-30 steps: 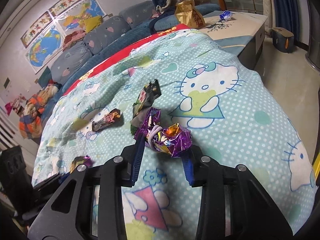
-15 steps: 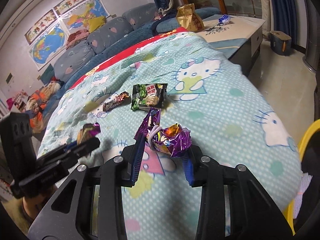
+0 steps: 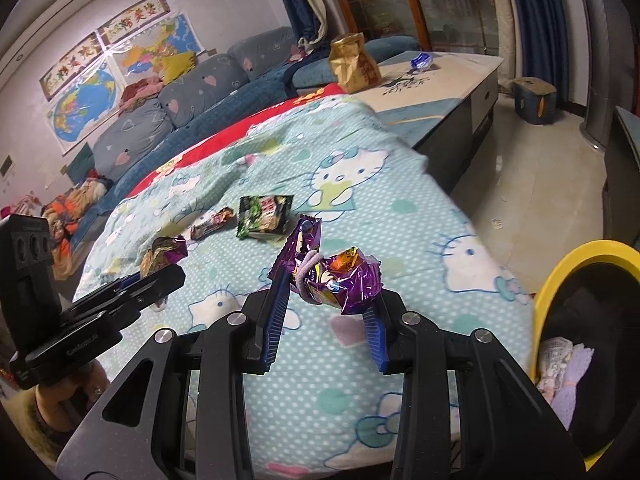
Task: Collect trash
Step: 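Carry the orange wrapper and purple wrapper together over the yellow bin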
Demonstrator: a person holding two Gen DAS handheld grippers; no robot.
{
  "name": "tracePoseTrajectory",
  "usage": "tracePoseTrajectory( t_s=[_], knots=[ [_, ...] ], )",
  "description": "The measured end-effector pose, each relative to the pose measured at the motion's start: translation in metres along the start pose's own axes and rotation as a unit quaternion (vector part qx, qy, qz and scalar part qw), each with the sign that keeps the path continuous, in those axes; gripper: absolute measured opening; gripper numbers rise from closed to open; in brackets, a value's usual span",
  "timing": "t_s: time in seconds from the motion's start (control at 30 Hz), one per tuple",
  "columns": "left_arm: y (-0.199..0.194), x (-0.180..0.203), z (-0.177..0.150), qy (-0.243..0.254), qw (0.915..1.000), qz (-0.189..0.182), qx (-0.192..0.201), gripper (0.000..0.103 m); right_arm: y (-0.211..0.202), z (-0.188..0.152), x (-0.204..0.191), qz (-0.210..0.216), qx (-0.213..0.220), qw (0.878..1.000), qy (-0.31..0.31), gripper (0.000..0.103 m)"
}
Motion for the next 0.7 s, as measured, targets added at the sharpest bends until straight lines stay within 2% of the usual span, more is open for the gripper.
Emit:
tracePoseTrajectory(
  t_s=[0.7],
  knots=[
    [0.007, 0.058, 0.008, 0.047, 0.9976, -0.05, 0.001, 0.027, -0.047, 0.006, 0.047, -0.05, 0.039, 0.998, 0.026, 0.029]
  ],
)
Point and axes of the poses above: each gripper's, at about its wrist camera, not at the fingertips, and y roughly the way its jaws point, x to its right, z to its top, the point moved 5 cm from there along y, roughly the way its jaws point, and after that the axes turned 3 degrees about x, right-handed, at the moved point
